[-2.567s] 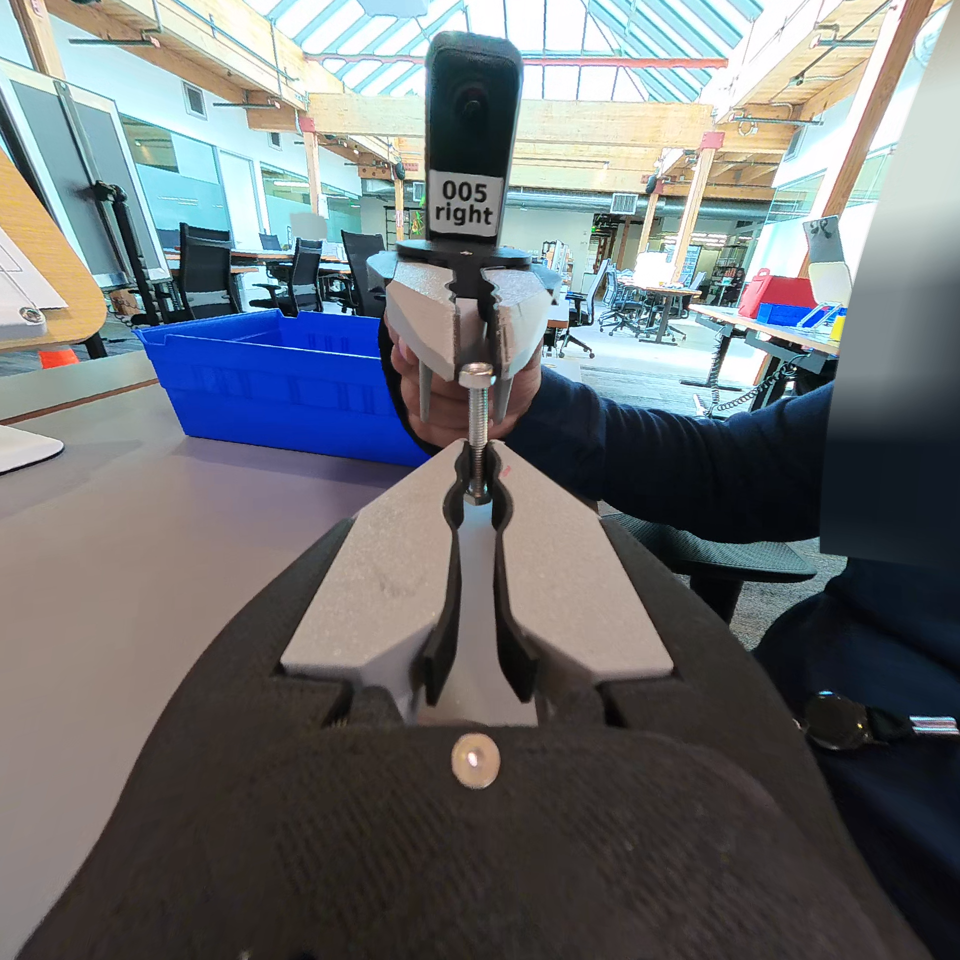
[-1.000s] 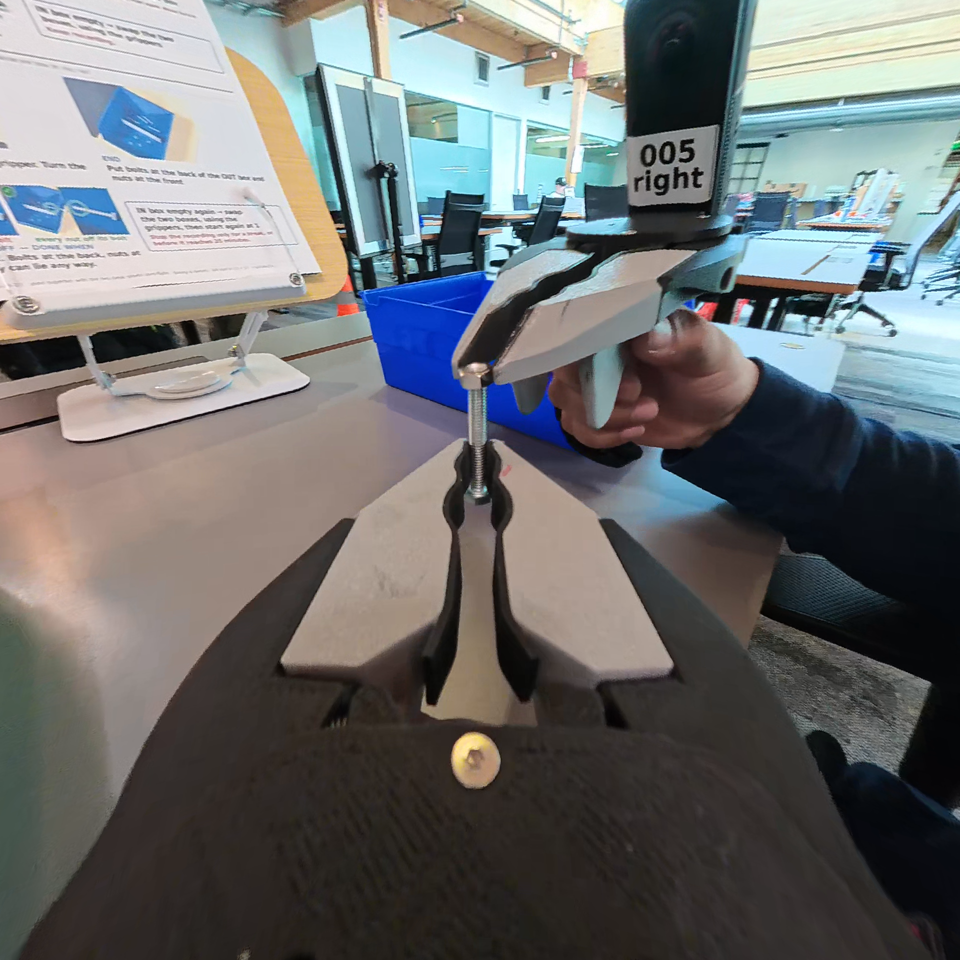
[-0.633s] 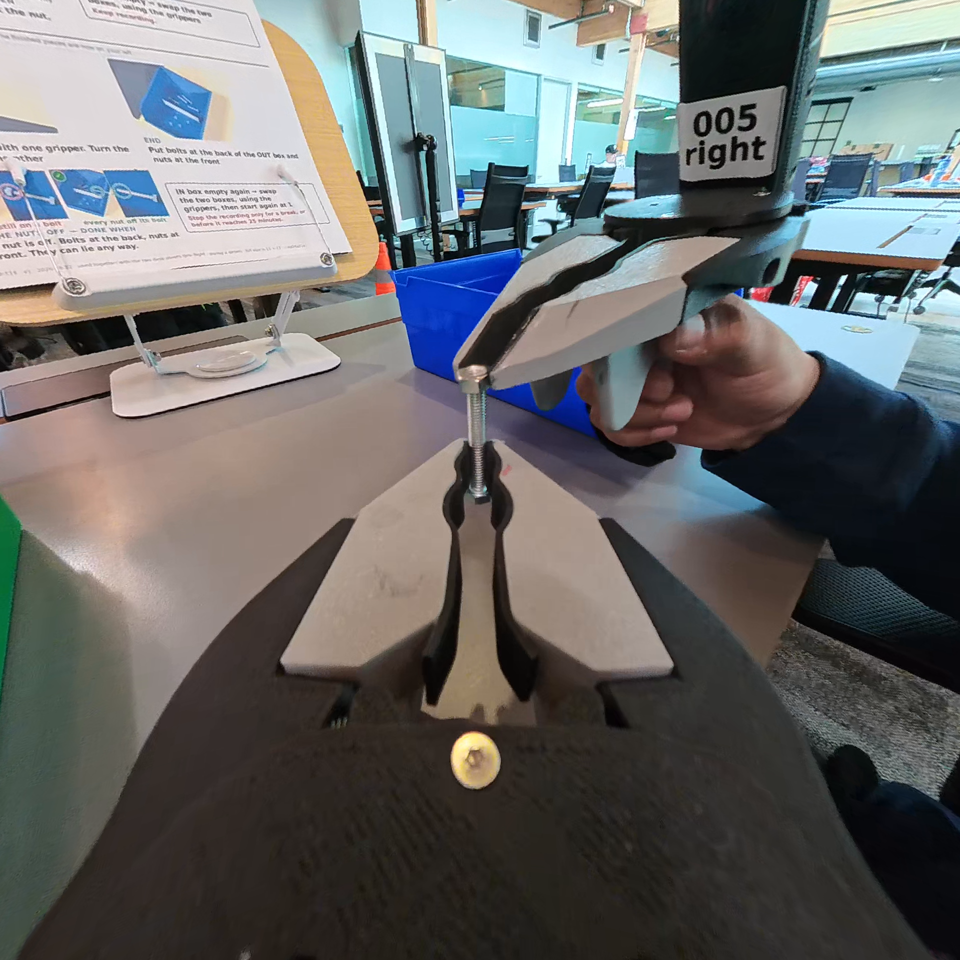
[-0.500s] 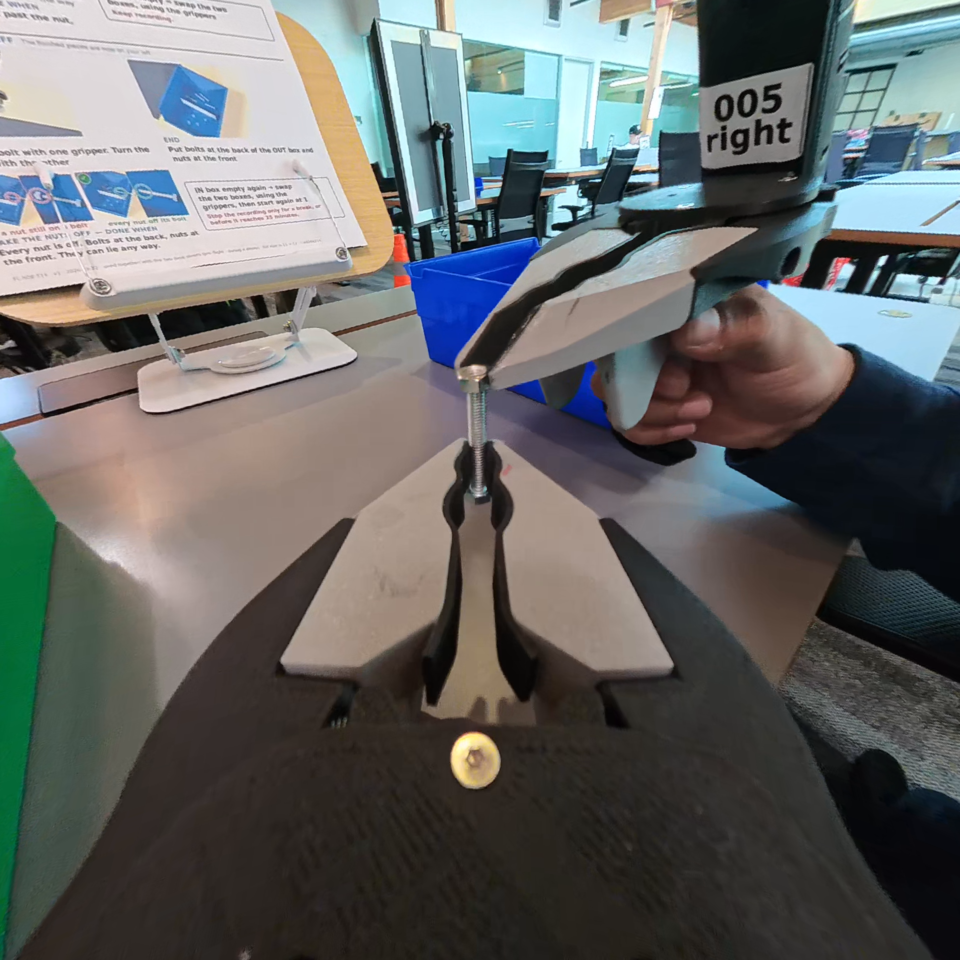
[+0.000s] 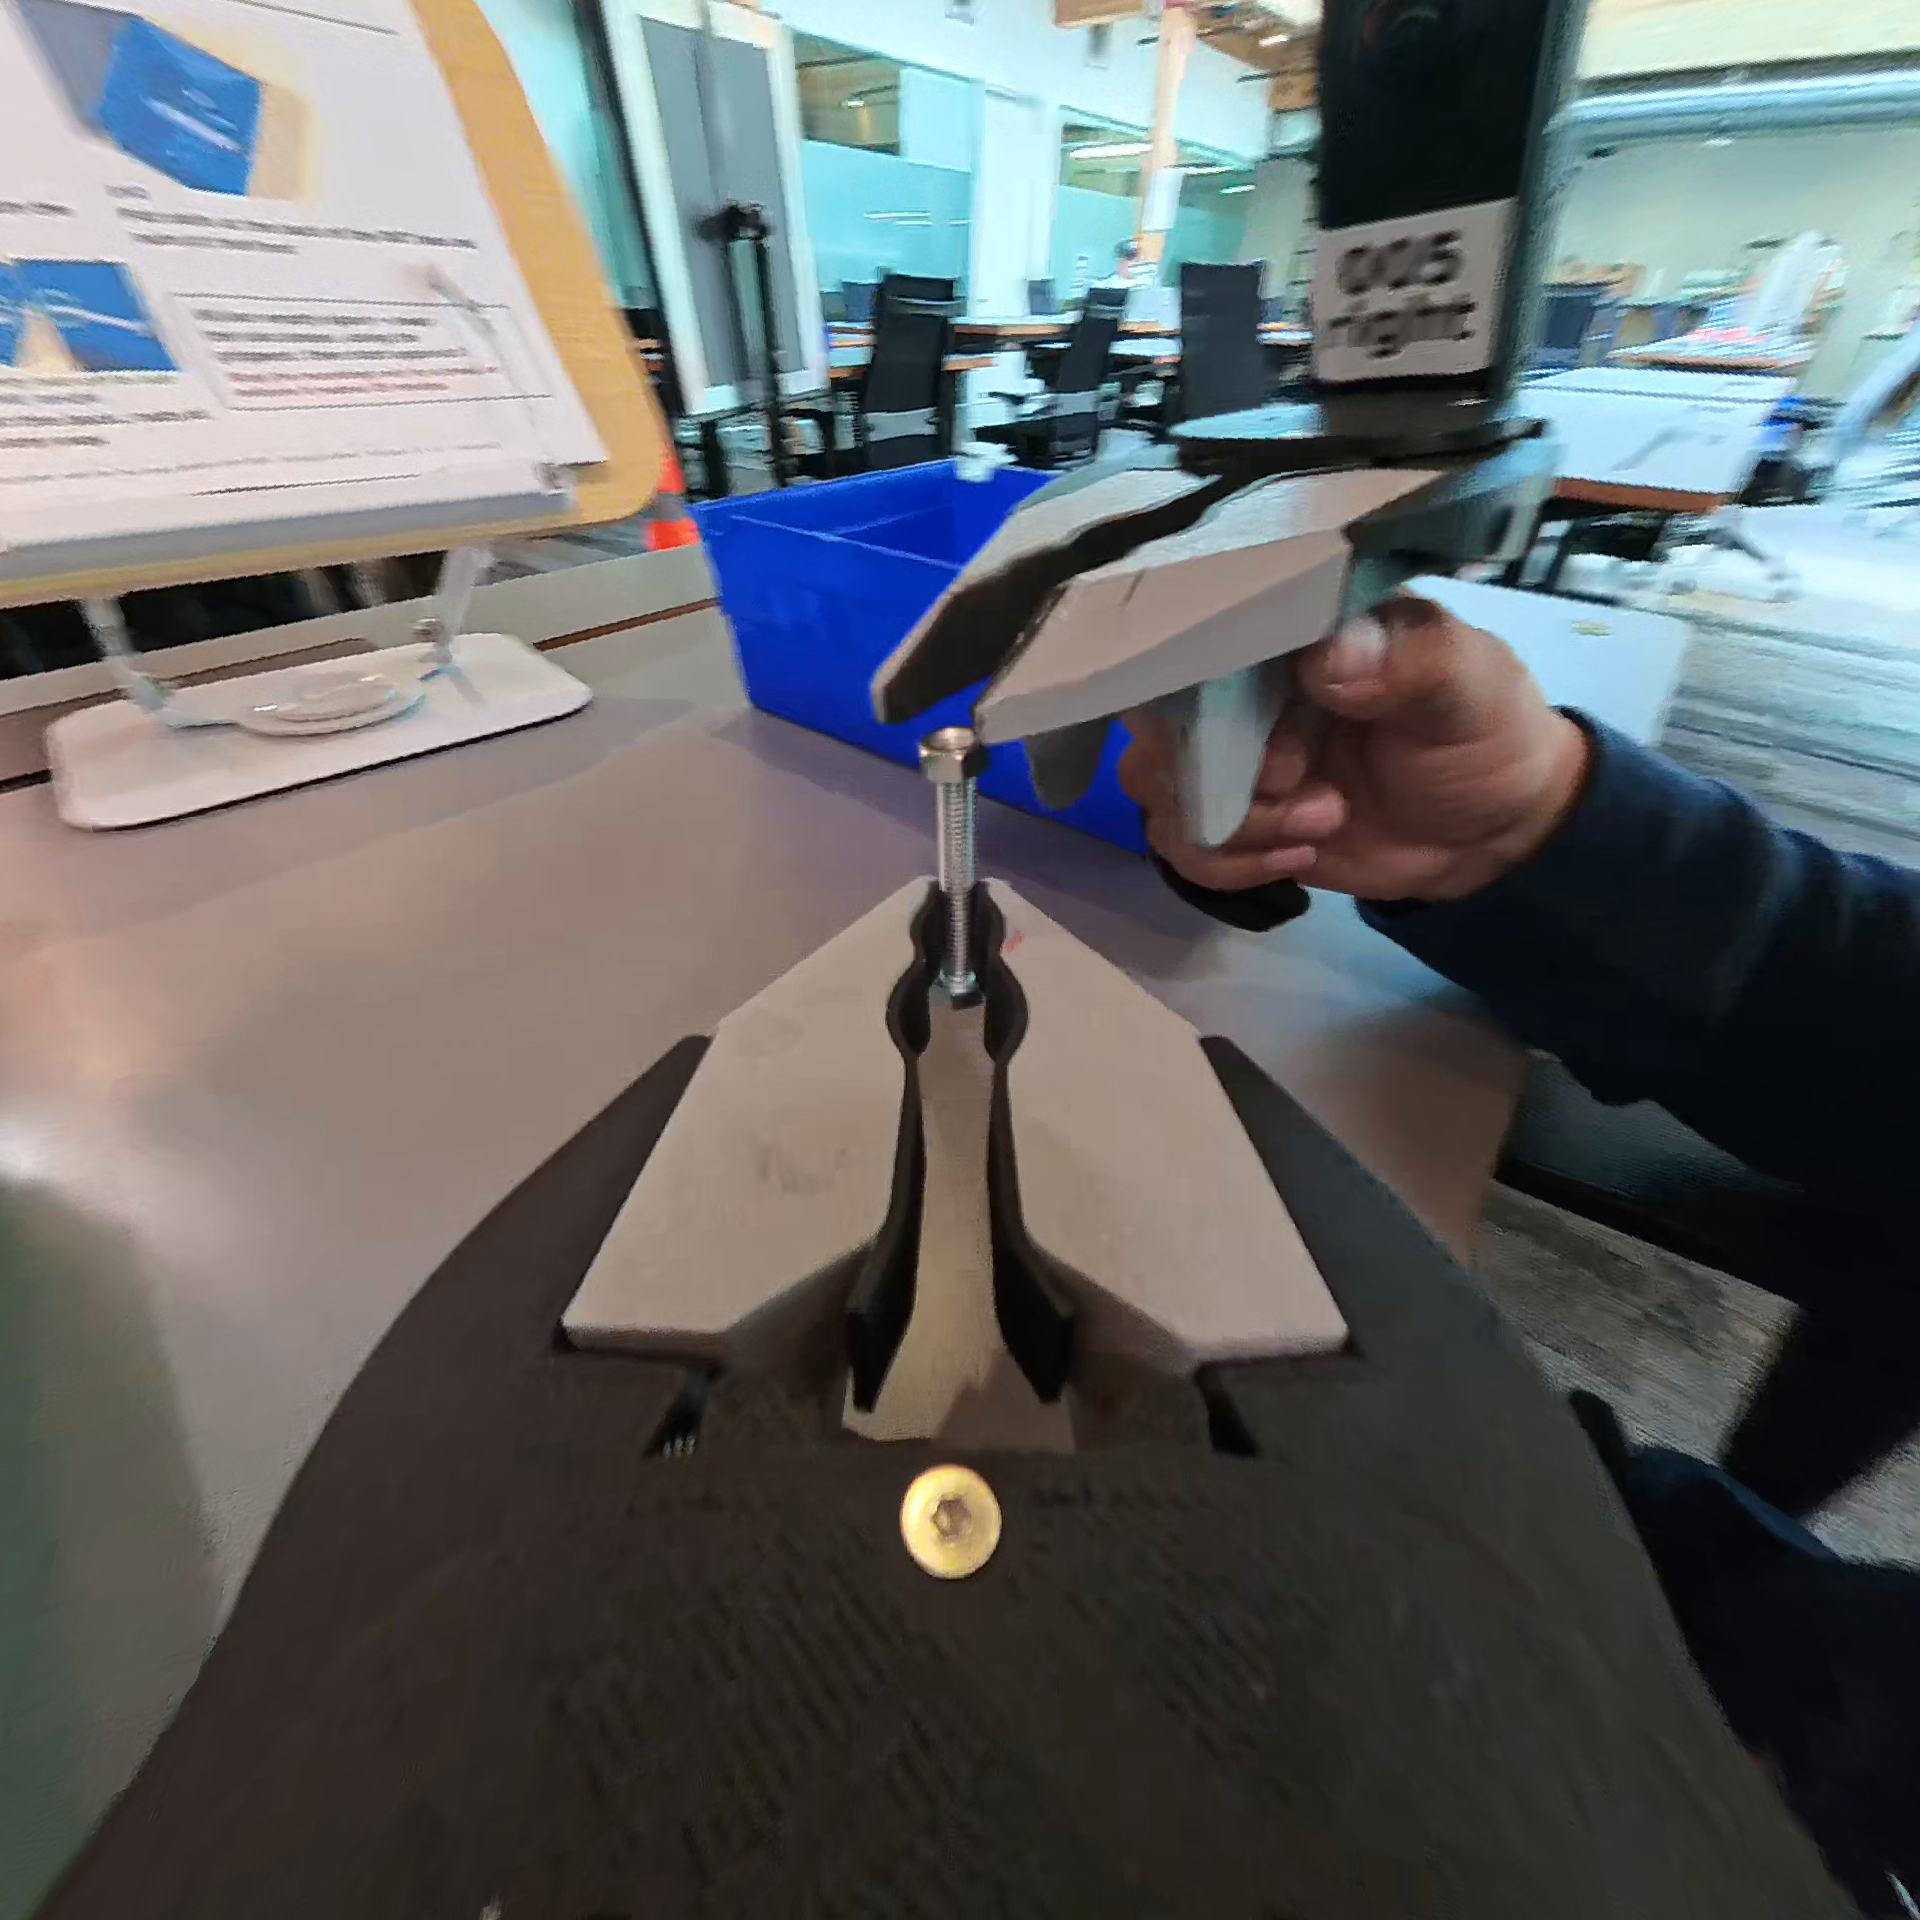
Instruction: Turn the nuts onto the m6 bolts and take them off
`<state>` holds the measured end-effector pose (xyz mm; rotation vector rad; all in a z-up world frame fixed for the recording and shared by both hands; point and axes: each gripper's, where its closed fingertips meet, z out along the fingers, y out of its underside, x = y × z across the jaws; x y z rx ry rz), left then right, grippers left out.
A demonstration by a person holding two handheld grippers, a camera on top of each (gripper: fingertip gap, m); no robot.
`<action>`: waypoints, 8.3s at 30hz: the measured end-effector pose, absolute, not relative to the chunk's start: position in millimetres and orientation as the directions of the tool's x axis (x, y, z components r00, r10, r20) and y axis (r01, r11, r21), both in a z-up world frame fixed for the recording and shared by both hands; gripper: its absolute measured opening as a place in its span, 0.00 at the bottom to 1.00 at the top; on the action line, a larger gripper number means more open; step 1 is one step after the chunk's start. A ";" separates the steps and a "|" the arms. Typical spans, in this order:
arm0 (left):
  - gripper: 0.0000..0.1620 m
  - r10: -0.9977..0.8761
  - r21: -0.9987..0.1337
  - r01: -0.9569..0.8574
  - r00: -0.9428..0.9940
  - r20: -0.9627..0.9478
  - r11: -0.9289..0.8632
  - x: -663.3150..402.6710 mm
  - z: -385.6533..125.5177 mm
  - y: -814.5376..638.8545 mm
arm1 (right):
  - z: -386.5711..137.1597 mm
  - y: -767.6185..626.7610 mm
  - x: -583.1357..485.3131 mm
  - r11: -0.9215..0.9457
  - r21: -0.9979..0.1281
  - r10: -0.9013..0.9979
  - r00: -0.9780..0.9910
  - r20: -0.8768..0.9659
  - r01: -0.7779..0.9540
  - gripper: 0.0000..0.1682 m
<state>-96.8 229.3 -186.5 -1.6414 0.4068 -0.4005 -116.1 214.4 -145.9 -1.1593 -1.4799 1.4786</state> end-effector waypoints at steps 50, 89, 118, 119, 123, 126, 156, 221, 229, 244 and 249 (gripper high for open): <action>0.02 -0.423 -0.984 -0.165 0.898 -0.123 -0.063 -108.2 -192.8 232.6 | -158.1 210.3 -125.5 -0.013 -0.995 0.986 -0.164 -0.029 0.098 0.04; 0.02 -0.653 -0.994 -0.097 0.756 -0.044 -0.044 -84.4 -189.0 212.6 | -153.9 193.1 -107.9 0.021 -0.991 0.945 -0.327 -0.025 0.134 0.04; 0.02 -0.767 -0.989 -0.089 0.641 0.035 -0.119 -75.0 -187.7 195.3 | -142.4 182.2 -91.7 -0.019 -0.996 0.908 -0.416 -0.055 0.090 0.09; 0.02 -0.777 -0.988 -0.089 0.628 0.040 -0.123 -73.2 -187.9 193.4 | -143.6 179.5 -92.2 -0.005 -0.996 0.905 -0.423 -0.044 0.093 0.09; 0.02 -0.795 -0.989 -0.090 0.605 0.042 -0.120 -69.4 -187.6 189.5 | -148.2 175.2 -95.2 0.025 -0.994 0.905 -0.426 -0.023 0.107 0.10; 0.02 -0.792 -0.988 -0.098 0.609 0.033 -0.117 -69.0 -187.7 189.5 | -149.5 174.7 -96.1 0.031 -0.994 0.906 -0.424 -0.017 0.107 0.06; 0.02 -0.578 -0.987 -0.096 0.816 -0.005 -0.127 -89.8 -189.6 216.7 | -146.9 201.3 -108.3 -0.049 -0.995 0.966 -0.248 -0.068 0.082 0.09; 0.02 -0.575 -0.954 0.049 0.789 0.219 -0.296 -137.4 -203.9 225.9 | -147.8 198.6 -114.8 -0.233 -0.964 0.893 -0.365 -0.264 0.126 0.15; 0.02 -0.590 -0.958 -0.035 0.794 0.147 -0.285 -122.7 -210.2 226.0 | -180.7 194.5 -139.2 -0.186 -0.947 0.915 -0.306 -0.264 0.261 0.22; 0.01 -0.513 -0.955 0.041 0.836 0.194 -0.293 -146.1 -205.5 231.8 | -167.5 182.1 -128.8 -0.217 -0.948 0.868 -0.398 -0.296 0.233 0.04; 0.02 -0.566 -0.955 0.053 0.795 0.216 -0.291 -139.7 -200.6 225.8 | -160.4 211.9 -128.4 -0.254 -0.953 0.920 -0.262 -0.291 0.167 0.20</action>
